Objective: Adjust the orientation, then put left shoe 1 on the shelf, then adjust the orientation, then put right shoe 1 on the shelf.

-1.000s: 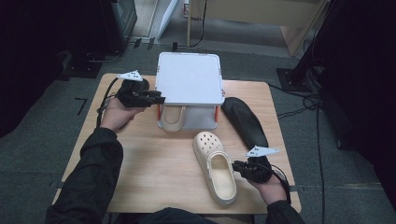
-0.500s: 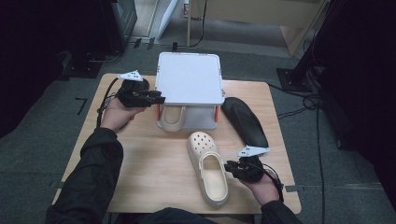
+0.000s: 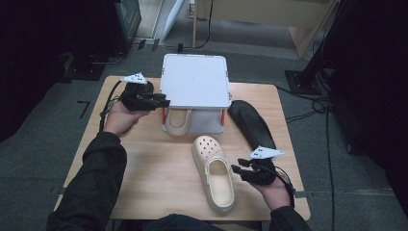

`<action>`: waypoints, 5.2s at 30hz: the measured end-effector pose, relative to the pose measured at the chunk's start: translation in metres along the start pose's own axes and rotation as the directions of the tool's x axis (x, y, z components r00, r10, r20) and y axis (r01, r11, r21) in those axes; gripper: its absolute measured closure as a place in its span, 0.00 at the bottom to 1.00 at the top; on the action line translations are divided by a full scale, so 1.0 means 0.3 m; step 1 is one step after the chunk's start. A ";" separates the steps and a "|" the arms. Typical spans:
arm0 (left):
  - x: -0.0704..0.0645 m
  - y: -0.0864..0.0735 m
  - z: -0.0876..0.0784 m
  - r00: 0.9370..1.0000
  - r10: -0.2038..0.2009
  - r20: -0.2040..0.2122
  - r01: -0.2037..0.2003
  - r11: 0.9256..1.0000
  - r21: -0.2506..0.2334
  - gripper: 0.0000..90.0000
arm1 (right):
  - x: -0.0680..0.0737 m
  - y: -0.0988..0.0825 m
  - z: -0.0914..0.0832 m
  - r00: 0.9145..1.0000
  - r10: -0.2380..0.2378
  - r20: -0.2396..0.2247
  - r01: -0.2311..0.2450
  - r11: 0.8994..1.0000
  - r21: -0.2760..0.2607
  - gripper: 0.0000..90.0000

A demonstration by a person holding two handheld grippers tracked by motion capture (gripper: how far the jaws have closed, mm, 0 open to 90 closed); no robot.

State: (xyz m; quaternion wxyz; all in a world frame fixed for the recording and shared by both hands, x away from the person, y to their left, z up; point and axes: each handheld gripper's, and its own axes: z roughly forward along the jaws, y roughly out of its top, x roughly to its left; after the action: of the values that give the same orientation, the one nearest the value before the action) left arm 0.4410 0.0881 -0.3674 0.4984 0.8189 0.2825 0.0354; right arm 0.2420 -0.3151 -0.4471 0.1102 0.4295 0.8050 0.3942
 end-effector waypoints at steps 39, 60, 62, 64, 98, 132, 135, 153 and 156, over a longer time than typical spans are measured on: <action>0.001 -0.003 0.002 1.000 -0.006 0.002 0.006 1.000 -0.010 0.67 | 0.032 0.098 0.136 0.995 -0.005 0.096 0.004 1.000 0.007 0.83; 0.002 -0.008 0.000 1.000 -0.009 0.007 0.009 1.000 -0.017 0.67 | 0.001 0.233 0.184 0.978 0.023 0.209 -0.021 1.000 -0.013 0.83; 0.002 -0.009 -0.001 1.000 -0.010 0.009 0.011 1.000 -0.016 0.68 | -0.009 0.247 0.191 0.973 0.020 0.228 -0.018 1.000 -0.013 0.83; 0.001 -0.008 -0.001 1.000 -0.009 0.008 0.009 1.000 -0.016 0.68 | -0.014 0.253 0.196 0.971 0.024 0.237 -0.021 1.000 -0.015 0.83; 0.005 -0.007 -0.002 1.000 -0.017 0.008 0.017 1.000 -0.013 0.70 | -0.015 0.316 0.344 0.932 0.085 0.353 -0.070 0.996 -0.053 0.77; 0.001 -0.006 -0.003 1.000 -0.013 -0.002 0.013 1.000 -0.009 0.70 | 0.100 0.094 0.152 0.994 -0.002 0.111 0.007 0.999 -0.052 0.66; -0.001 -0.006 -0.003 1.000 -0.011 -0.006 0.011 1.000 -0.008 0.70 | 0.144 0.045 0.143 0.998 -0.011 0.059 0.012 0.999 -0.033 0.75; -0.002 -0.006 -0.003 1.000 -0.008 -0.008 0.008 1.000 -0.008 0.70 | 0.178 -0.082 0.197 0.999 0.012 0.042 -0.015 0.995 0.094 0.80; 0.000 -0.007 -0.004 1.000 -0.009 -0.007 0.009 1.000 -0.009 0.71 | 0.176 -0.074 0.216 0.999 0.010 0.033 -0.013 0.995 0.103 0.81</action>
State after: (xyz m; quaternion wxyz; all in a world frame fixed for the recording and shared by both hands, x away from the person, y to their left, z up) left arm 0.4398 0.0896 -0.3686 0.5010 0.8153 0.2879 0.0374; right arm 0.2300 -0.2463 -0.4980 0.0987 0.4455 0.8198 0.3459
